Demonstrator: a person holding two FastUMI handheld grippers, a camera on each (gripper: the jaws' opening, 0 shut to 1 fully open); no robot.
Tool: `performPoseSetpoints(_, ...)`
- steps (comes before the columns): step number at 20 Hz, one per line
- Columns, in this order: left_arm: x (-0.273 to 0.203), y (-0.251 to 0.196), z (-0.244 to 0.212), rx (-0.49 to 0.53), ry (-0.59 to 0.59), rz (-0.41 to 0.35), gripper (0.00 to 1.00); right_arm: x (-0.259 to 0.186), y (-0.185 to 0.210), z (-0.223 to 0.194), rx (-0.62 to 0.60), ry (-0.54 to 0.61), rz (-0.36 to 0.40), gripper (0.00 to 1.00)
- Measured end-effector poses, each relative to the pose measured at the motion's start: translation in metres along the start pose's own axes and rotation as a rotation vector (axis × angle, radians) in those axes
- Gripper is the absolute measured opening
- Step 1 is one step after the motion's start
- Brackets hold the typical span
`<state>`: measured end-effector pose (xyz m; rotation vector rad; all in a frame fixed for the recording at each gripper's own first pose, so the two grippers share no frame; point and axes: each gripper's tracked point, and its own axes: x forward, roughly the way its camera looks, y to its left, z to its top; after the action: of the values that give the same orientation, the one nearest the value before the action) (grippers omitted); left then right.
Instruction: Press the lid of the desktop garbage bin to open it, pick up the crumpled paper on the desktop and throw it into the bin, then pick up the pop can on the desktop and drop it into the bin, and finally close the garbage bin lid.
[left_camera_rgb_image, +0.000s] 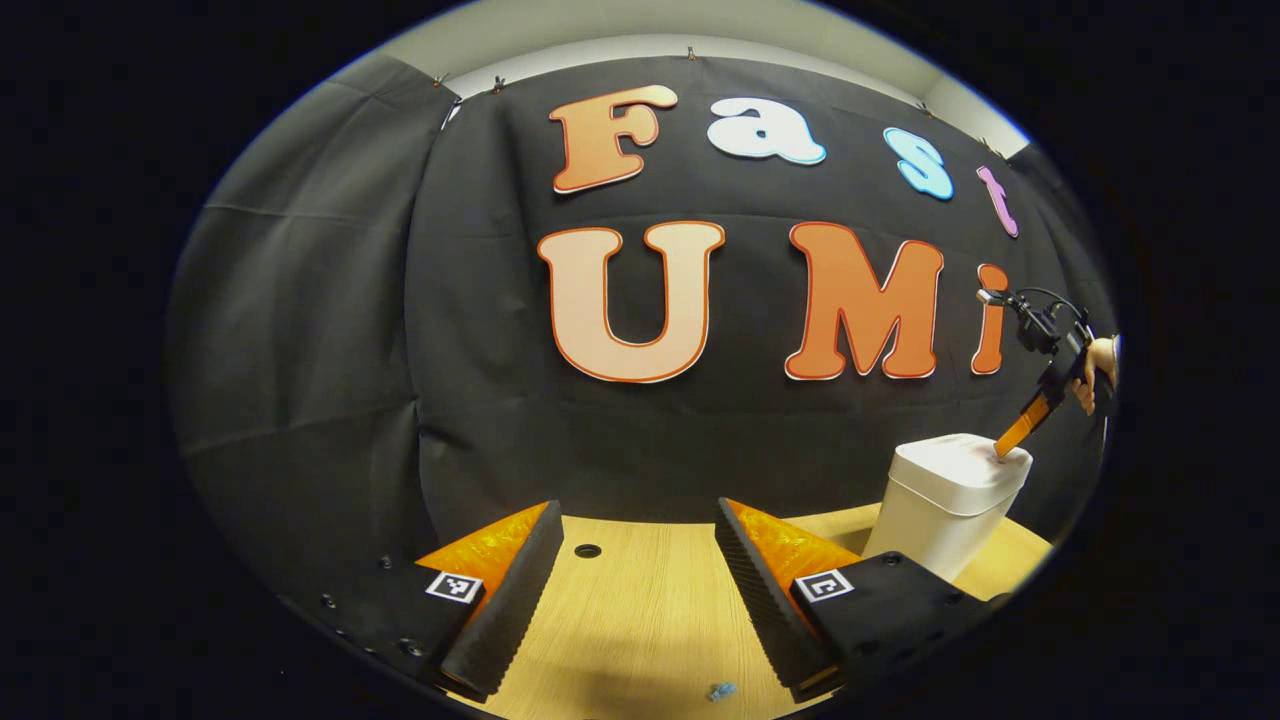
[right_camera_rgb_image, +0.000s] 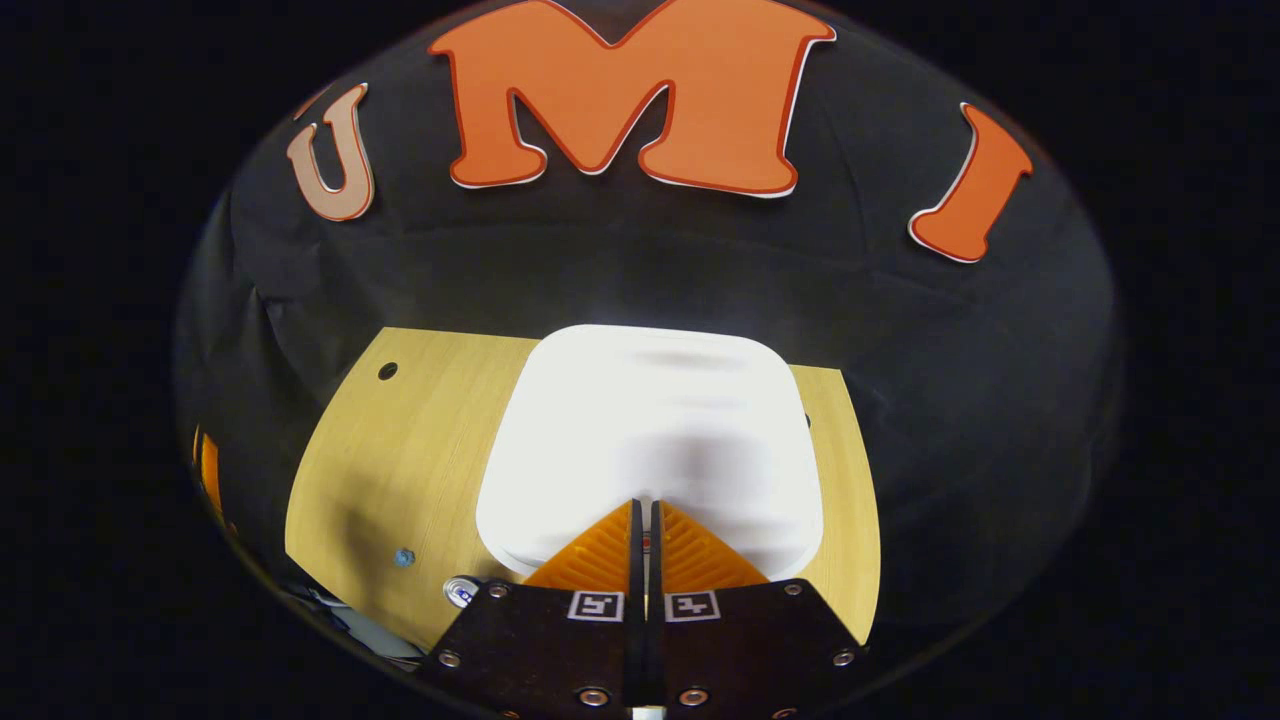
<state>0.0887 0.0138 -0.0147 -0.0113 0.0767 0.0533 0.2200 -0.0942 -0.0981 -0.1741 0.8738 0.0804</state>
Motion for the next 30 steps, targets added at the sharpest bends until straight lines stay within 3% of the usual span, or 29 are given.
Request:
performPoseSetpoints(8, -0.007, 0.003, -0.008, -0.027, 0.011, 0.004, 0.98, 0.003, -0.003, -0.010, -0.033, -0.008, -0.045, 0.01)
performPoseSetpoints(14, -0.012, 0.012, -0.008, -0.016, 0.015, 0.020, 0.98, -0.005, -0.002, -0.001, 0.057, -0.065, 0.017, 0.01)
performPoseSetpoints(17, -0.011, 0.019, -0.002, -0.013, 0.003, 0.033, 0.98, -0.023, -0.006, 0.025, 0.128, -0.192, 0.025, 0.01)
performPoseSetpoints(23, -0.009, 0.020, 0.003, 0.012, -0.013, 0.036, 0.98, -0.083, 0.014, 0.063, 0.120, -0.483, 0.070, 0.04)
performPoseSetpoints(25, -0.009, 0.019, 0.004, 0.015, -0.023, 0.036, 0.98, -0.105, 0.026, 0.065, 0.118, -0.548, 0.080, 0.21)
performPoseSetpoints(27, -0.008, 0.019, 0.005, 0.011, -0.025, 0.036, 0.98, -0.123, 0.028, 0.064, 0.134, -0.618, 0.052, 0.59)
performPoseSetpoints(28, -0.009, 0.020, 0.006, 0.006, -0.028, 0.037, 0.96, -0.130, 0.028, 0.061, 0.148, -0.646, 0.040, 0.92)
performPoseSetpoints(29, -0.008, 0.021, 0.006, -0.001, -0.031, 0.037, 0.96, -0.135, 0.030, 0.058, 0.165, -0.665, 0.034, 1.00)
performPoseSetpoints(30, -0.007, 0.021, 0.006, -0.010, -0.033, 0.037, 0.96, -0.138, 0.031, 0.052, 0.186, -0.677, 0.032, 0.99)
